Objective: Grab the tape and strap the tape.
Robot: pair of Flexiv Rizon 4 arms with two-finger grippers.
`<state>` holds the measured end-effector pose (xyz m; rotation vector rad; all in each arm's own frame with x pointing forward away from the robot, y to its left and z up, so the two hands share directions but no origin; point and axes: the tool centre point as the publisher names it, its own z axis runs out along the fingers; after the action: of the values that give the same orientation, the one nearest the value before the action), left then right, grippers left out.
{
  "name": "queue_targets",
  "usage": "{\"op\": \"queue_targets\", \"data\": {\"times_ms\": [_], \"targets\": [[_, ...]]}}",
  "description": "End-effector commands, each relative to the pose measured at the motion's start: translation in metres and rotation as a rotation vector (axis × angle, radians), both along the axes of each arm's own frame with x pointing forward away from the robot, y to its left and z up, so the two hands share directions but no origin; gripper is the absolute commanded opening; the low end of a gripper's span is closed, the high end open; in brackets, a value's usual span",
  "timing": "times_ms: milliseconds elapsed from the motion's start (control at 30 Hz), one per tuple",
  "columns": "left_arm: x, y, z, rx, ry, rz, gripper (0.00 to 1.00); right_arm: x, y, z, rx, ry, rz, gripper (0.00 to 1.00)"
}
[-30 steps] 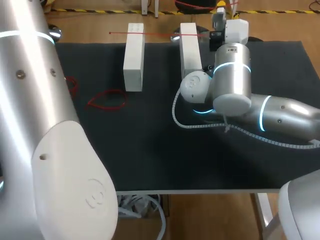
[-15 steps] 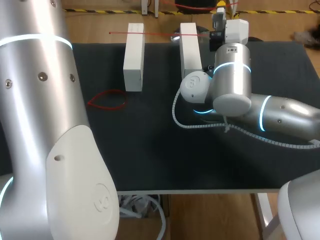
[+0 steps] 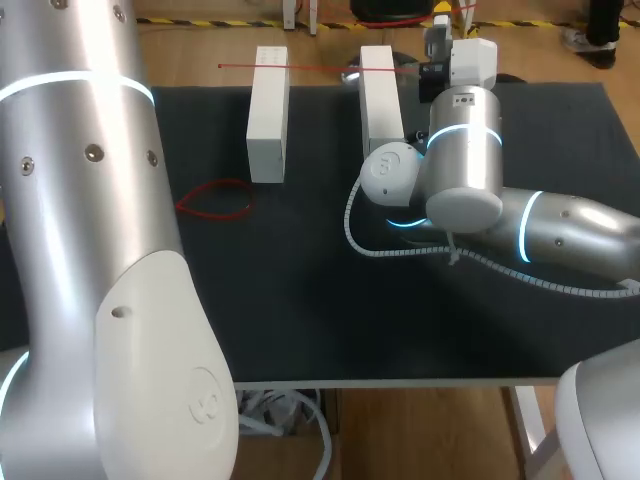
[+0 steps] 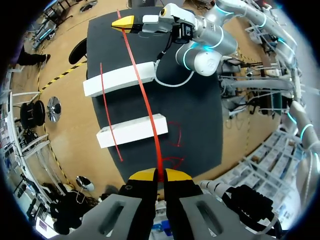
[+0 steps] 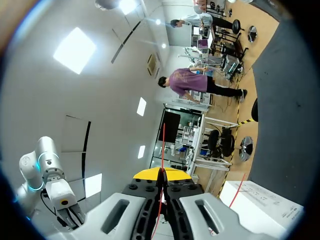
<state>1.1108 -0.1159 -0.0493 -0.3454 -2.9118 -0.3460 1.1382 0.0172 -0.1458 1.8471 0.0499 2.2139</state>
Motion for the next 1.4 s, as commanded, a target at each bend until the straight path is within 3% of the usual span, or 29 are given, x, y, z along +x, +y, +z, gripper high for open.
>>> {"op": "queue_targets", "data": {"times_ms": [33, 933, 1400], "targets": [[0.005, -0.010, 0.004, 0.030, 0.038, 0.025, 0.00, 0.000, 0.000, 0.001, 0.000, 0.005, -0.002, 0.00], [-0.006, -0.065, -0.013, -0.025, -0.001, 0.034, 0.00, 0.000, 0.000, 0.001, 0.000, 0.005, -0.002, 0.00], [0.005, -0.077, -0.017, -0.024, -0.026, 0.037, 0.00, 0.000, 0.000, 0.001, 0.000, 0.005, -0.002, 0.00]]}}
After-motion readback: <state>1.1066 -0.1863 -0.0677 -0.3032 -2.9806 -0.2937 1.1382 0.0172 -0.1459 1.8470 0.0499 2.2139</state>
